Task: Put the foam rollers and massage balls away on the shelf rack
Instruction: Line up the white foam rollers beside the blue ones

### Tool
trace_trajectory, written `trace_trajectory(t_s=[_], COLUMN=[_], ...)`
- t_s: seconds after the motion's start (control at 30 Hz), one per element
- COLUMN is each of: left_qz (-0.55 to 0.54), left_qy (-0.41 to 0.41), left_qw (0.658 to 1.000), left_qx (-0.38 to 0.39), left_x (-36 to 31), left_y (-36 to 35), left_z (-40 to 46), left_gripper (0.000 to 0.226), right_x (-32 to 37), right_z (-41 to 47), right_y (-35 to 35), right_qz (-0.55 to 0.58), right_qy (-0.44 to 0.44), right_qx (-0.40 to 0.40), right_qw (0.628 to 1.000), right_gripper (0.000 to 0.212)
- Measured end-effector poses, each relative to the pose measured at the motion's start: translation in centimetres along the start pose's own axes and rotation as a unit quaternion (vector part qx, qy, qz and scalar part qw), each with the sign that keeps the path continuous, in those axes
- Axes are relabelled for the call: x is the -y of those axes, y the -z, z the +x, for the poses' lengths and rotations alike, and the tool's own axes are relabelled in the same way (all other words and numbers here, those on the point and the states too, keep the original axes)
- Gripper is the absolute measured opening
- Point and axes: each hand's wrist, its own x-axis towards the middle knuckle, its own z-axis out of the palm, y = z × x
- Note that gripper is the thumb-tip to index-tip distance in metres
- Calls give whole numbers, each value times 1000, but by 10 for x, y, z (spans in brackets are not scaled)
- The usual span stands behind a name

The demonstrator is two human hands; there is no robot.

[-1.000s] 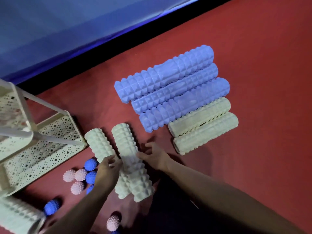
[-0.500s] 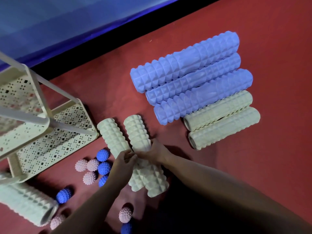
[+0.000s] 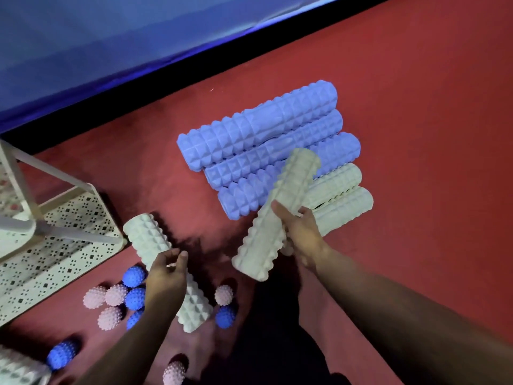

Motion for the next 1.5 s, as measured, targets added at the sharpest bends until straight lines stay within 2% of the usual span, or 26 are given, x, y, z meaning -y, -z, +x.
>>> trace_trajectory(t_s=[0.1,0.2,0.33,0.5,0.63,0.77,0.83,0.87,1.0,1.03,1.1,1.17,1.23,1.33,1.4,1.5], left_qz=[105,172,165,130,134,116,111,117,62,66,77,93,128,164,167,166], left_qy=[10,73,113,172,206,232,228,226,208,191,154,115,59,-13,-37,-83], left_qw=[994,981,979,976,969,966,967,967,976,979,985,989,990,986,983,980], left_qx=[-16,-48,-35,-21,36,14,17,18,-7,-11,-14,0,16,38,62,65], left_x=[6,11,24,44,72,128,145,126,47,36,30,28,31,6,-6,-24], left_y=[-1,0,0,-6,-15,-22,-20,-15,2,4,9,14,18,23,19,8], left_z=[3,2,2,7,27,60,72,61,16,10,5,2,1,-19,-26,-27], left_gripper=[49,72,88,98,117,137,136,132,96,86,70,68,74,70,71,77], right_x=[20,28,35,27,19,19,18,15,0,5,13,12,10,8,5,1], right_z=[18,35,54,77,81,80,77,78,86,77,63,61,58,46,34,3], right_y=[32,56,68,64,57,59,62,65,73,70,64,63,62,58,52,33], right_qz=[23,24,22,23,28,11,-4,-14,-59,-65,-74,-92,-91,-95,-104,-80], right_qy=[-29,-59,-84,-122,-127,-147,-147,-147,-145,-152,-159,-157,-151,-137,-97,48], right_qx=[-70,-130,-180,-211,-252,-255,-246,-239,-237,-237,-241,-242,-242,-261,-280,-267], right_qw=[997,989,980,970,959,956,958,960,959,957,955,953,954,951,949,959], right_gripper=[70,87,91,131,126,116,100,100,130,132,121,109,109,111,96,59])
